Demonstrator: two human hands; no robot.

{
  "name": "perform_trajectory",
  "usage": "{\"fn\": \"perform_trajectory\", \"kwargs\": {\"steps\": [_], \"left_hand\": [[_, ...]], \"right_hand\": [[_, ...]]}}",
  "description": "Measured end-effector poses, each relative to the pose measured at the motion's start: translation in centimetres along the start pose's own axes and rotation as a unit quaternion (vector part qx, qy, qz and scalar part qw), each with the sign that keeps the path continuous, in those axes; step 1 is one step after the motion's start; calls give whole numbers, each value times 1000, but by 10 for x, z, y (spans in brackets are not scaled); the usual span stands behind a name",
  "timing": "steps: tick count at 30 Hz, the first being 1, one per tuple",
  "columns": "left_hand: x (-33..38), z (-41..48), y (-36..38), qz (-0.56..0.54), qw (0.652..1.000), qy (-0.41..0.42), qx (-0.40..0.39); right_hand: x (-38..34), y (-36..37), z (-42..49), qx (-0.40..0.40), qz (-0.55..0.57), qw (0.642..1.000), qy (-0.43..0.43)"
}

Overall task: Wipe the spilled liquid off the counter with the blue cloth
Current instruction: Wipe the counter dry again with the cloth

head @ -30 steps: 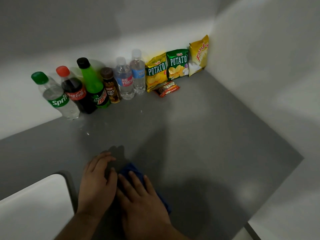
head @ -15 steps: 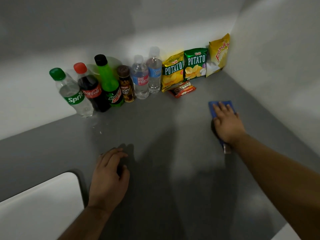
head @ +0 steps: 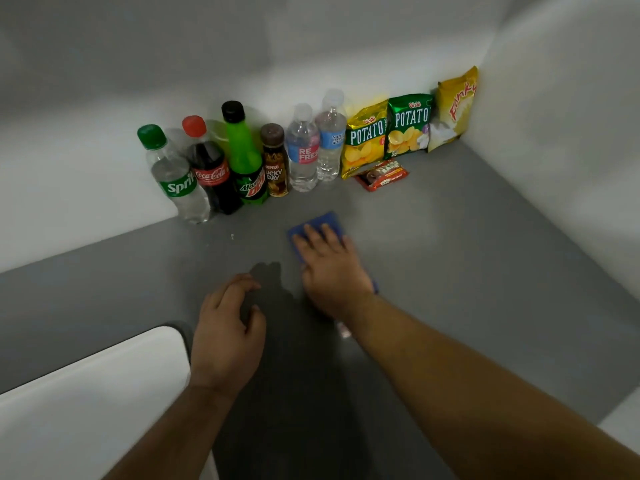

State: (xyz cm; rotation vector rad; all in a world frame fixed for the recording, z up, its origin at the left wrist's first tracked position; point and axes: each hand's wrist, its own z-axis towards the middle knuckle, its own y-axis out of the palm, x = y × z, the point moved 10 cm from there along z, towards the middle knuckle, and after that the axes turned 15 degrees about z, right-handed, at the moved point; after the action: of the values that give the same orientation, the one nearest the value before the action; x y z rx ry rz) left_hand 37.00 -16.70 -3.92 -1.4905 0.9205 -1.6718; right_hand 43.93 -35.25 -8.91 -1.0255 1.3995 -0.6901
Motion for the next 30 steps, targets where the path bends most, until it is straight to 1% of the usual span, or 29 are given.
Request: {"fn": "perform_trajectory", "kwargs": {"steps": [2, 4, 6, 8, 9, 10, 12, 13, 14, 15, 17, 19, 22, 26, 28, 30], "left_hand": [[-7, 1, -10, 0, 1000, -17, 15], [-16, 3, -21, -6, 999, -32, 31], [-26, 4, -32, -7, 998, -43, 40], [-36, 7, -40, 7, 998, -40, 40], [-41, 9, -41, 9, 999, -38, 33], [-46, 13, -40, 10, 999, -41, 18], [-52, 23, -35, 29, 998, -46, -18], [-51, 30, -32, 48, 997, -42, -35], [-49, 37, -28, 67, 996, -35, -51], [-45, 44, -24, 88, 993, -28, -70], [-41, 57, -15, 143, 983, -24, -111], [-41, 66, -9, 218, 963, -25, -154], [-39, 64, -6, 288, 934, -14, -212], [-28, 27, -5, 305, 914, 11, -269], [-23, 0, -8, 291, 915, 17, -278], [-17, -31, -15, 266, 925, 18, -272]], "right_hand": [[-48, 27, 1, -30, 28, 998, -47], [-87, 51, -2, -61, 32, 993, -99], [-108, 62, -4, -81, 36, 988, -126], [-112, 55, -8, -77, 71, 987, -126], [-109, 46, -12, -50, 102, 987, -115], [-101, 33, -17, -5, 140, 986, -88], [-69, 11, -32, 82, 196, 977, 21], [-54, 8, -42, 99, 195, 972, 81], [-46, 7, -52, 100, 175, 972, 119], [-43, 8, -59, 91, 151, 975, 133], [-47, 8, -67, 82, 130, 980, 125], [-51, 7, -71, 64, 130, 982, 121], [-52, 12, -80, 13, 137, 978, 154], [-55, 20, -111, -45, 120, 977, 173], [-55, 27, -138, -64, 120, 976, 173], [-53, 33, -169, -70, 116, 978, 161]]}}
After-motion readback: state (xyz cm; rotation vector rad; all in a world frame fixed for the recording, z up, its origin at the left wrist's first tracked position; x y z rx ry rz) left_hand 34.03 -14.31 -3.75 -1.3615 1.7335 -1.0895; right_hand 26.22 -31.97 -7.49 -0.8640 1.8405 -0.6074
